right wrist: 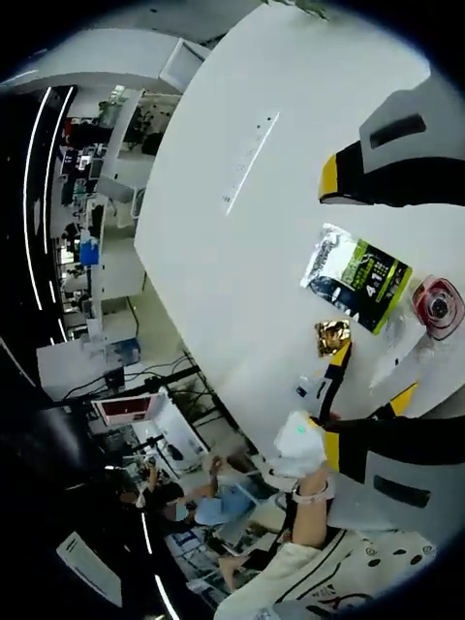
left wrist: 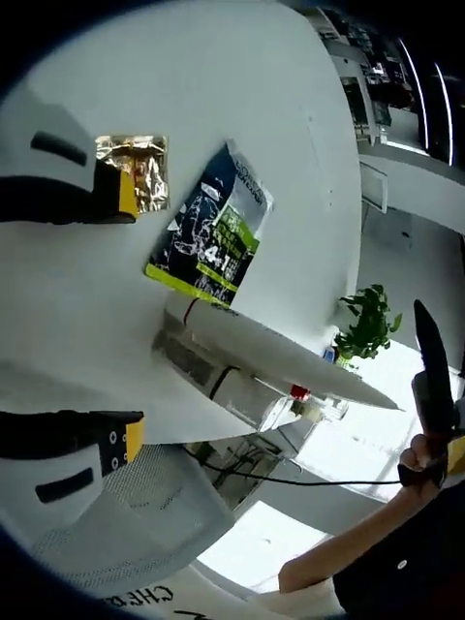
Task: Arrange the skincare products in the storage area until every visible bottle or jar stands upright without overlapping.
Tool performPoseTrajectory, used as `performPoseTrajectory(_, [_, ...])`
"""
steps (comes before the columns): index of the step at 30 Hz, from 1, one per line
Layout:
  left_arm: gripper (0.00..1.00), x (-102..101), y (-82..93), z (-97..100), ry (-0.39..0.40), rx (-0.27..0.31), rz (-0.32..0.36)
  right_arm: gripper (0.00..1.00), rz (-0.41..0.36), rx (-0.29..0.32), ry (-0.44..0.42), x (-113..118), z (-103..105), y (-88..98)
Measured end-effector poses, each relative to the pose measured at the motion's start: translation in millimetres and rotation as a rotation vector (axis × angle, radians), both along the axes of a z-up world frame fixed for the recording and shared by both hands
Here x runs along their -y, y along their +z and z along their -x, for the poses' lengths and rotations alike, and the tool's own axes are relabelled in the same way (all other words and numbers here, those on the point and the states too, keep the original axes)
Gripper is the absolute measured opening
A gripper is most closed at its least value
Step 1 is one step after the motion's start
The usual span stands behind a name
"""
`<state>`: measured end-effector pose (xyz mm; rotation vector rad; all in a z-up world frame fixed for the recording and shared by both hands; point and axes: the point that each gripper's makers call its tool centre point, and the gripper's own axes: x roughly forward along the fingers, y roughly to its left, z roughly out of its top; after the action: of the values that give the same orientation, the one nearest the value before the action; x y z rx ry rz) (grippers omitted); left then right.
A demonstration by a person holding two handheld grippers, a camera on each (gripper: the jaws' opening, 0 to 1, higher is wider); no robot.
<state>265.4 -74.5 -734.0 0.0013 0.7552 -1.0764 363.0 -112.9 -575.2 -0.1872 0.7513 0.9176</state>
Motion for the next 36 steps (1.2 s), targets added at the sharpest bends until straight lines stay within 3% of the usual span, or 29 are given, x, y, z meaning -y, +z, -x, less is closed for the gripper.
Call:
performPoseTrajectory(8, [0.73,7.2,-1.1,-3.0,-0.011,-0.014,0.025,0.71,0.055,-0.073,-0.014,9.6,-22.3,-43.8])
performPoseTrajectory(10, [0.73,9.0,-2.2,-1.5,-0.014,-0.018,0.026,0.67,0.086,-0.126,-0.007,13.9,-20.9,-60.3])
performPoseTrajectory(15, [0.73,10.0,-2.2,-1.8,-0.013,-0.027,0.041,0.61,0.148,-0.152,-0.006,22.4,-24.6,-91.1])
performPoseTrajectory(18, [0.72,7.9,-3.1,-4.2,-0.002,-0.027,0.040,0.57,0.172,-0.211,-0.014,28.6,-21.9,-112.0])
performPoseTrajectory(28, [0.71,-2.9,-4.6,-13.7,0.039,-0.033,0.051,0.35,0.229,-0.313,-0.017,39.2,-10.0,-151.8])
performPoseTrajectory(31, [0.71,-4.5,-5.1,-14.8,0.045,-0.032,0.048,0.33,0.246,-0.351,-0.017,43.3,-9.4,-164.8])
performPoseTrajectory(36, [0.70,-10.8,-6.0,-15.0,0.057,-0.028,0.043,0.30,0.260,-0.358,-0.011,45.8,-14.0,-176.9])
